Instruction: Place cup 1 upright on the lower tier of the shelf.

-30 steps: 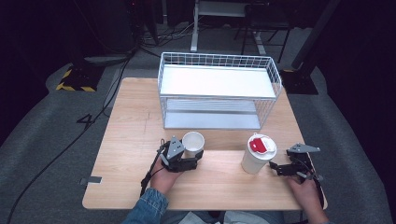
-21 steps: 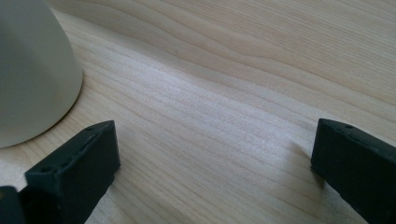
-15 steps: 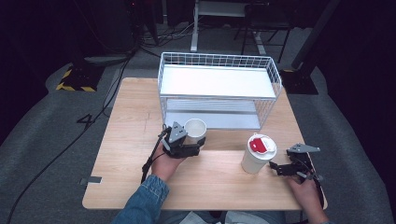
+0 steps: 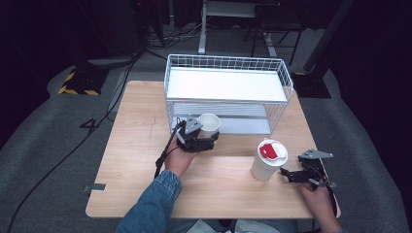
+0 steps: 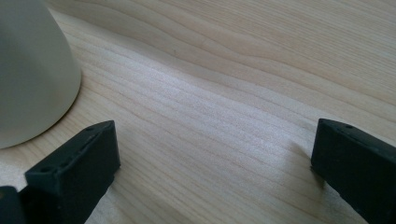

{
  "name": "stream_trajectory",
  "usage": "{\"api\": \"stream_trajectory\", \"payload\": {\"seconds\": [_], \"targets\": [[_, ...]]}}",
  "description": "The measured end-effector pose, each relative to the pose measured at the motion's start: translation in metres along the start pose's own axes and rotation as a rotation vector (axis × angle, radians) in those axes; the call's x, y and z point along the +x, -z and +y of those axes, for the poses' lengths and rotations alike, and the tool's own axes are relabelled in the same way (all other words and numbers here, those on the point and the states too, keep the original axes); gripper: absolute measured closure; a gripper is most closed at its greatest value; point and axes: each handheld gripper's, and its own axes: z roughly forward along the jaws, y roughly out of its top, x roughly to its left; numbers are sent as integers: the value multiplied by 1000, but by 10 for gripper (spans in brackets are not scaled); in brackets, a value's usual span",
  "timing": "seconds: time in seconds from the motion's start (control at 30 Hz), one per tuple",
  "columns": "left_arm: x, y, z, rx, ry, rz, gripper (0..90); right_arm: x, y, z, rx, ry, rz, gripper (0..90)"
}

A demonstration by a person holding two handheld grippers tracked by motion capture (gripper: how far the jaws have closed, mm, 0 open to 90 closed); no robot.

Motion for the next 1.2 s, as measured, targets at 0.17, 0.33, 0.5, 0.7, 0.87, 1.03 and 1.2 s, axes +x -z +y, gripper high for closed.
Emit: {"api": "stream_trajectory", "payload": {"seconds": [0.17,0.33,0.5,0.7,0.87,1.03,1.2], "targets": [[-2,-11,6,-2,-7,11,217,0,0,0,0,-1,1,13],[-5,-19,10,-19,-14,20,216,0,0,0,0,0,0,13],[-7,-26,13,-31,-10,27,216,0,0,0,0,0,0,13],[-5,-38,13,-39,9,48,216,0,0,0,0,0,-1,13],[-3,-48,11,-63,14,91,216,0,0,0,0,1,-1,13],[-1,-57,10,-73,32,112,216,0,0,0,-1,1,-1,13],[2,-64,7,-73,31,136,215,0,0,0,-1,1,1,13]]}}
